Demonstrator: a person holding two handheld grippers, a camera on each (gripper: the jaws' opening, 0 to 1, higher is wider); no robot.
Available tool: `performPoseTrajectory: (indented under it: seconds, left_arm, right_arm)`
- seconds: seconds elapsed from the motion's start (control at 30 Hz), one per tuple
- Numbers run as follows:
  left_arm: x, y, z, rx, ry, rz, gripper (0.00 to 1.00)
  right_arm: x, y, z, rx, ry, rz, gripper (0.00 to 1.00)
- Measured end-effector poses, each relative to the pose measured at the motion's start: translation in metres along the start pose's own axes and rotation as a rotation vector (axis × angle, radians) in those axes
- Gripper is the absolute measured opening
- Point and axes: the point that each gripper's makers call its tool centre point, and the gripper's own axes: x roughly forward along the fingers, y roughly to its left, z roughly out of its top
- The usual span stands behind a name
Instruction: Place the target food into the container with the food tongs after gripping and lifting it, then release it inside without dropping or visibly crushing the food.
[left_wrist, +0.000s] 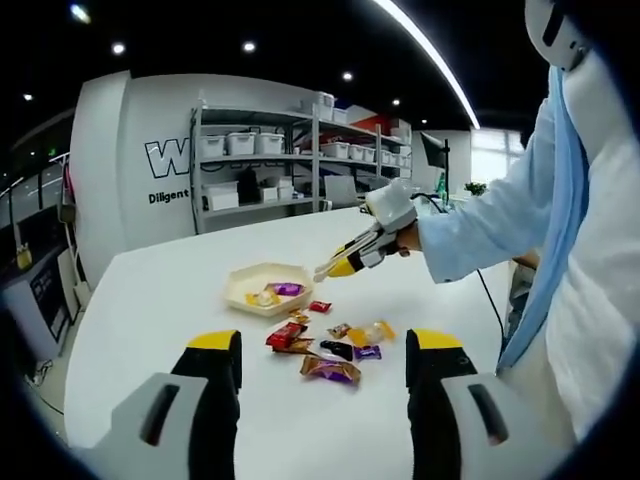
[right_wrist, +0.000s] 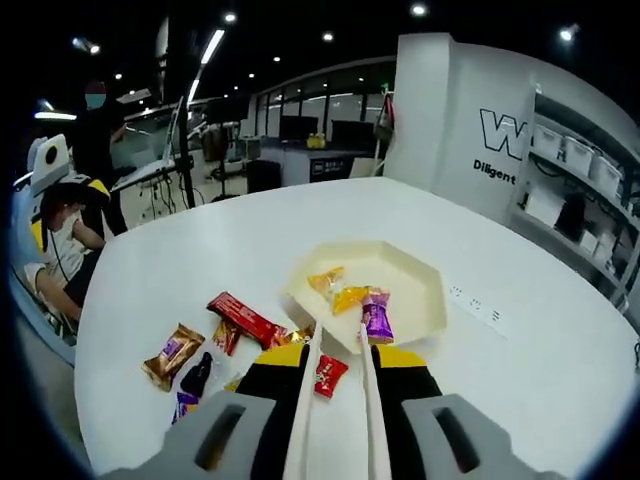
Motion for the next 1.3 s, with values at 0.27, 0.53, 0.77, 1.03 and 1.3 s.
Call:
performPoseTrajectory:
  seconds: [0.27,0.53,0.77,1.03,1.3]
  left_arm:
    - [-0.001,0.002,-0.001,-0.004,-0.001,-0.005,0.64]
    - [-0.003,0.003,-0.004,-0.005,0.002,-0.004,0.64]
    - [-0.006,0.004,-0.007,-0.009,0.009,-0.002,0.64]
    - [-0.011,0.008,-0.008,-0.017,0.011,0.008,0.64]
    - [-0.014,0.013,-0.008,-0.027,0.008,0.022,0.66]
  right_arm:
    - [0.002,-0.001,-0.014,0.025,0.026,-0.003,0.19]
    - [0.009,-0.002,-0.026,0.048,0.057,-0.010,0.20]
    - [0.020,-0.002,-0.034,0.067,0.088,-0.011,0.20]
    - [0.033,0.000,-0.046,0.094,0.132,-0.024,0.21]
    - [0.040,0.001,-0.054,0.073,0.174,-0.044,0.19]
